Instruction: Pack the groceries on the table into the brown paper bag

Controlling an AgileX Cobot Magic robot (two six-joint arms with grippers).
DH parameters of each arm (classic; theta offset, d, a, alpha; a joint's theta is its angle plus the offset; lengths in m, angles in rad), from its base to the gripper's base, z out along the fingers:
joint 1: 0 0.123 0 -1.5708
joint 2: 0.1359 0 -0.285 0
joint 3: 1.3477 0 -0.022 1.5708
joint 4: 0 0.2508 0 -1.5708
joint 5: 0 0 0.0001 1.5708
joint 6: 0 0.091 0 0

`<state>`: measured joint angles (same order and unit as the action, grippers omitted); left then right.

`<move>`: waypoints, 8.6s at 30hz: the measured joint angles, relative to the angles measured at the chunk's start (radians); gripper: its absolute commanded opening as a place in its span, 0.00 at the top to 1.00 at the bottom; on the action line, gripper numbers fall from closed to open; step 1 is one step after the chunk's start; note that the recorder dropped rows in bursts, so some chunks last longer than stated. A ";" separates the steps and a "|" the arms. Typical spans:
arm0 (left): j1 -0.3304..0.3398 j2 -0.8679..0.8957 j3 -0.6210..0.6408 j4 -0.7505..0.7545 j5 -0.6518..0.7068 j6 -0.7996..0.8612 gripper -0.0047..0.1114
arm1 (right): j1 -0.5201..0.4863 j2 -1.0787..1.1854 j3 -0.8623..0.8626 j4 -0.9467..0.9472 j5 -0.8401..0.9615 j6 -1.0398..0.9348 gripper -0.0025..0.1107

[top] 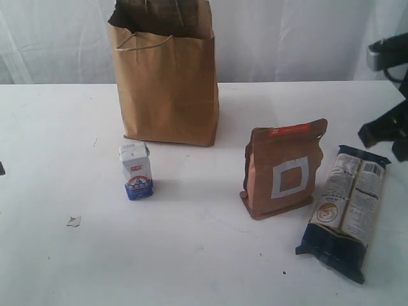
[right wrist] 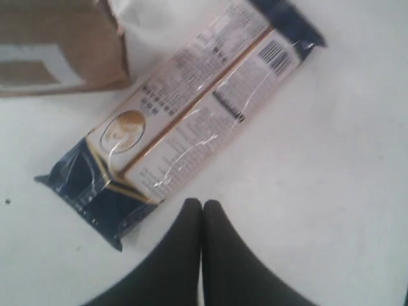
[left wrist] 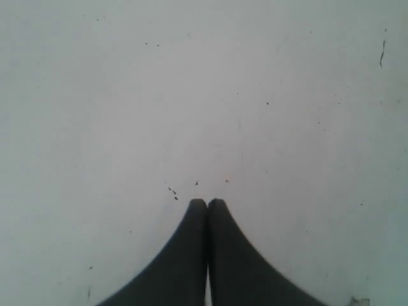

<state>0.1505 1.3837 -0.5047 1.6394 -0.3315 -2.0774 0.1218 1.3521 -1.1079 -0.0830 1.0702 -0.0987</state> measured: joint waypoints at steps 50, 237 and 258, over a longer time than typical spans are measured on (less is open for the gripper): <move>-0.374 -0.509 0.068 0.091 -0.072 0.347 0.96 | 0.184 0.175 -0.010 0.477 -0.391 -1.574 0.14; -0.439 -0.463 0.020 0.027 -0.167 0.457 0.06 | -0.281 0.247 -0.524 1.081 -0.021 -1.072 0.98; -0.439 -0.260 0.019 -0.171 -0.764 0.851 0.06 | 0.281 0.227 -0.109 1.035 0.035 -1.170 0.98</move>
<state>-0.2883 1.1233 -0.4860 1.4685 -1.0958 -1.2264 0.4033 1.5795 -1.2167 0.9516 1.1052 -1.2682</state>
